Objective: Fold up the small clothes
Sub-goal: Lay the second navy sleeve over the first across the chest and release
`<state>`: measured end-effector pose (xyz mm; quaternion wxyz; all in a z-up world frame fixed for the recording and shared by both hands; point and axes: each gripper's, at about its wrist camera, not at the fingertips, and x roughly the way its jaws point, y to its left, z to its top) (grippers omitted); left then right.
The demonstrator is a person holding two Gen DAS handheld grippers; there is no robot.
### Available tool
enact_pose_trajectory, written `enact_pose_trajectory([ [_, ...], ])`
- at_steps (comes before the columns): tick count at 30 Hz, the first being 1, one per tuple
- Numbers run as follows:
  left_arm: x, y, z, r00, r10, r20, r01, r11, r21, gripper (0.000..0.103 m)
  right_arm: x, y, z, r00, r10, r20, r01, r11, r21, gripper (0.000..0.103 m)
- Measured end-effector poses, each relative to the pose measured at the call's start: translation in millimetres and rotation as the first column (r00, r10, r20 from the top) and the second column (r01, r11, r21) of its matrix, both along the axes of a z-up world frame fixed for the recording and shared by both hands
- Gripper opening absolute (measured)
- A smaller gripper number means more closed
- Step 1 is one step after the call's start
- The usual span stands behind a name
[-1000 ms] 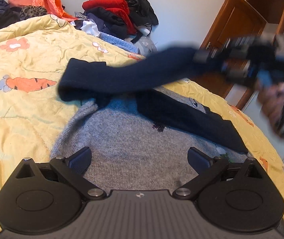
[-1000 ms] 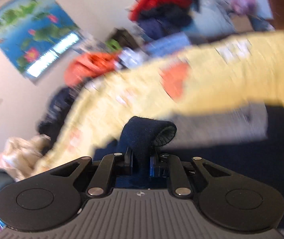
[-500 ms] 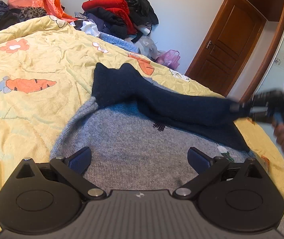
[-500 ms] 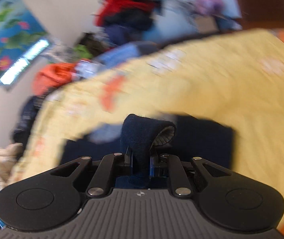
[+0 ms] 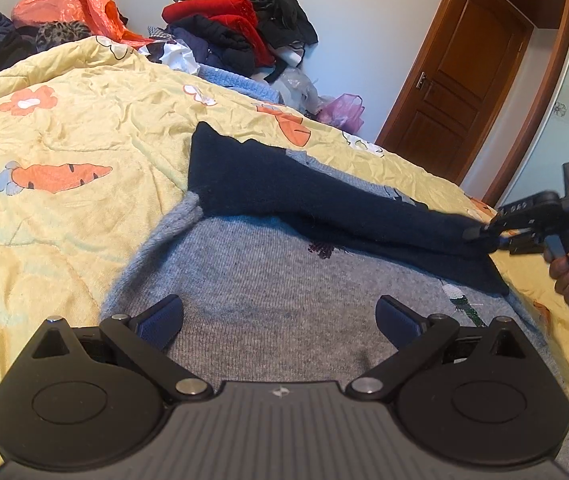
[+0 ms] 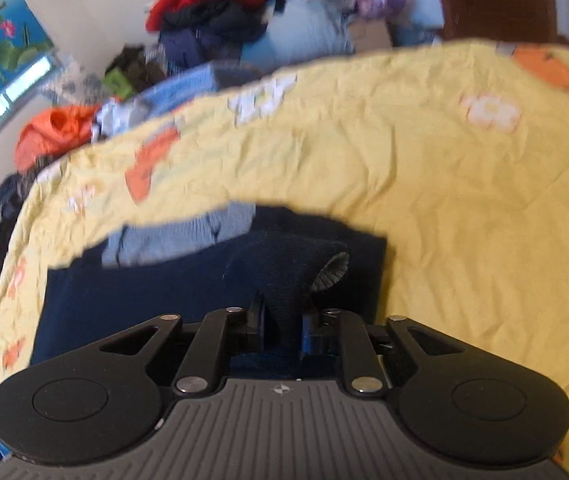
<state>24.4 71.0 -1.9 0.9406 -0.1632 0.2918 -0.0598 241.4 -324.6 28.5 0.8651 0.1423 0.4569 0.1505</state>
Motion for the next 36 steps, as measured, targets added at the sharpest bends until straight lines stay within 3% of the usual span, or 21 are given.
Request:
enact_pose_trajectory([
  [1, -0.1, -0.1, 0.4, 1.000, -0.001, -0.001, 0.001, 1.000, 0.003, 0.103, 0.1, 0.0, -4.9, 1.000, -0.009, -0.023, 0.009, 1.000, -0.010, 0.033],
  [3, 0.6, -2.5, 5.1, 1.000, 0.003, -0.014, -0.002, 1.000, 0.027, 0.103, -7.8, -1.1, -4.3, 0.999, -0.051, -0.006, 0.051, 0.999, -0.017, 0.035],
  [6, 11.3, -17.6, 23.7, 0.997, -0.078, 0.029, 0.075, 0.991, 0.113, 0.103, -40.6, 7.8, 19.5, 0.972, -0.130, 0.197, 0.147, 0.986, -0.076, 0.046],
  [8, 30.3, -32.1, 36.8, 0.990, -0.109, 0.088, 0.091, 0.978, 0.185, 0.103, -60.5, 26.4, 27.1, 0.949, -0.081, 0.304, 0.120, 0.987, -0.112, 0.066],
  [10, 59.6, -46.4, 43.8, 0.987, -0.114, 0.115, 0.084, 0.968, 0.238, 0.103, -66.9, 49.9, 23.8, 0.944, 0.002, 0.330, 0.053, 0.986, -0.156, 0.076],
  [12, 94.1, -55.1, 42.9, 0.989, -0.115, 0.091, 0.089, 0.962, 0.258, 0.103, -63.9, 70.5, 13.4, 0.946, 0.045, 0.320, 0.025, 0.977, -0.211, 0.076],
  [15, 133.7, -60.3, 32.2, 0.995, -0.097, 0.020, 0.088, 0.954, 0.286, 0.103, -51.1, 83.8, -8.1, 0.962, 0.021, 0.271, 0.043, 0.973, -0.228, 0.077],
  [18, 155.7, -59.1, 4.7, 0.991, -0.091, -0.097, 0.119, 0.935, 0.334, 0.103, -47.9, 83.6, -27.7, 0.960, -0.012, 0.280, 0.085, 0.965, -0.249, 0.077],
  [20, 152.4, -47.3, 1.5, 0.991, -0.114, -0.064, 0.127, 0.953, 0.274, 0.103, -52.1, 84.5, -34.6, 0.949, 0.008, 0.314, 0.079, 0.961, -0.264, 0.080],
  [22, 153.9, -42.0, -0.5, 0.990, -0.125, -0.068, 0.139, 0.955, 0.262, 0.103, -57.5, 88.2, -42.0, 0.937, 0.056, 0.345, 0.065, 0.941, -0.331, 0.083],
  [27, 160.0, -47.2, 2.2, 0.987, -0.140, -0.081, 0.160, 0.927, 0.340, 0.103, -52.1, 91.1, -43.6, 0.938, 0.054, 0.343, 0.074, 0.933, -0.351, 0.087],
  [30, 137.2, -48.6, 18.7, 0.995, -0.059, -0.081, 0.086, 0.920, 0.382, 0.103, -76.3, 96.9, -28.3, 0.936, -0.007, 0.352, 0.143, 0.922, -0.360, 0.083],
  [33, 99.0, -54.4, 23.7, 0.988, -0.146, -0.051, 0.155, 0.933, 0.326, 0.103, -116.6, 101.8, -14.2, 0.925, 0.022, 0.380, 0.091, 0.957, -0.275, 0.095],
  [36, 84.7, -68.8, 5.3, 0.977, -0.173, -0.122, 0.206, 0.909, 0.363, 0.103, -127.6, 113.9, -30.2, 0.952, 0.050, 0.303, 0.051, 0.947, -0.317, 0.095],
])
